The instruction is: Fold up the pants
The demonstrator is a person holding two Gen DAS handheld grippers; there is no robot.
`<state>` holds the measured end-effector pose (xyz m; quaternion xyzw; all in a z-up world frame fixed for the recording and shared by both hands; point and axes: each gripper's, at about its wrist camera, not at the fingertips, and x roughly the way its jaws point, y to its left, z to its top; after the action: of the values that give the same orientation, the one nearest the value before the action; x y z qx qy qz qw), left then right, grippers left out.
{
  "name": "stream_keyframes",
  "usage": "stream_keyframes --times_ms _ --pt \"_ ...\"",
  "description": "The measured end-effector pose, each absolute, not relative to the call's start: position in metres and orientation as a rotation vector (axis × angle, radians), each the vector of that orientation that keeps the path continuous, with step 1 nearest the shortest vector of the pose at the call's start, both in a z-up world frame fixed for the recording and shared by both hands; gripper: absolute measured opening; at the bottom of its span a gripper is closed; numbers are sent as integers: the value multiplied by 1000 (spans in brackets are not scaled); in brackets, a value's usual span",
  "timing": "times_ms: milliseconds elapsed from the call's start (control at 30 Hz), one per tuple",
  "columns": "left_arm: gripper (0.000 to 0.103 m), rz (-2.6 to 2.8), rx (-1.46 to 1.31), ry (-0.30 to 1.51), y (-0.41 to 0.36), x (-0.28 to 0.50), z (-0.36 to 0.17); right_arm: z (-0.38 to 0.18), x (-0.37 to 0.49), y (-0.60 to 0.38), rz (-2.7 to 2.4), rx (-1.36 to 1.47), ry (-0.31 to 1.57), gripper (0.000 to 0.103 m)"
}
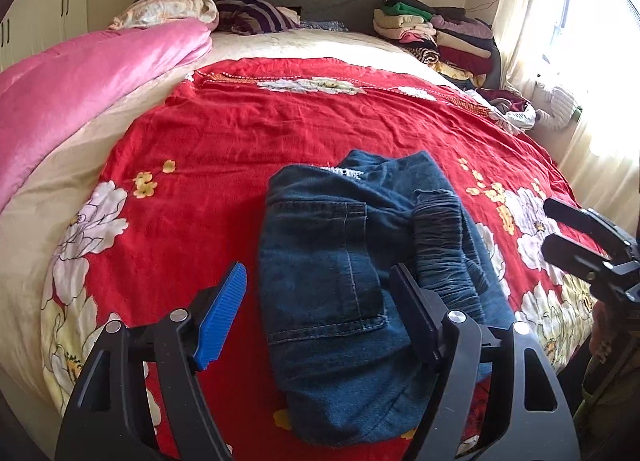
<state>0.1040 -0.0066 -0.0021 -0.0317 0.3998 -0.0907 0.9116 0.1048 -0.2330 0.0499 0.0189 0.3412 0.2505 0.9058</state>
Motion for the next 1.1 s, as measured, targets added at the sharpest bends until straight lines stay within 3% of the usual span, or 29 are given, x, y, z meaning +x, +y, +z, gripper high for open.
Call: stream_keyframes --times_ms 200,333,633,700,767,800,833,867,967,1100 --pt "73 -192 -78 841 -7 109 -13 22 123 -226 498 82 814 84" --pt "73 -205 -82 857 -8 114 -20 2 135 -223 522 128 891 72" --pt "72 -239 -92 867 -11 122 -32 -15 151 -219 591 216 937 72" --pt "66 -250 -106 871 -13 124 -35 -18 155 -216 602 222 942 71" --pt "59 -260 -121 869 -14 125 -37 -18 155 -213 629 217 938 53" --pt "56 -262 -123 865 -16 124 -38 -18 155 -210 636 202 937 35" --pt "54 -262 -118 860 -17 124 -38 -17 153 -206 646 183 932 23" --pt "50 -262 -117 857 -18 124 -37 -16 152 -204 652 175 926 18" --pt "41 -262 -133 835 -18 121 -30 -6 142 -197 647 125 875 12" --pt "40 -280 -136 798 -19 117 -13 15 132 -188 648 60 796 11"
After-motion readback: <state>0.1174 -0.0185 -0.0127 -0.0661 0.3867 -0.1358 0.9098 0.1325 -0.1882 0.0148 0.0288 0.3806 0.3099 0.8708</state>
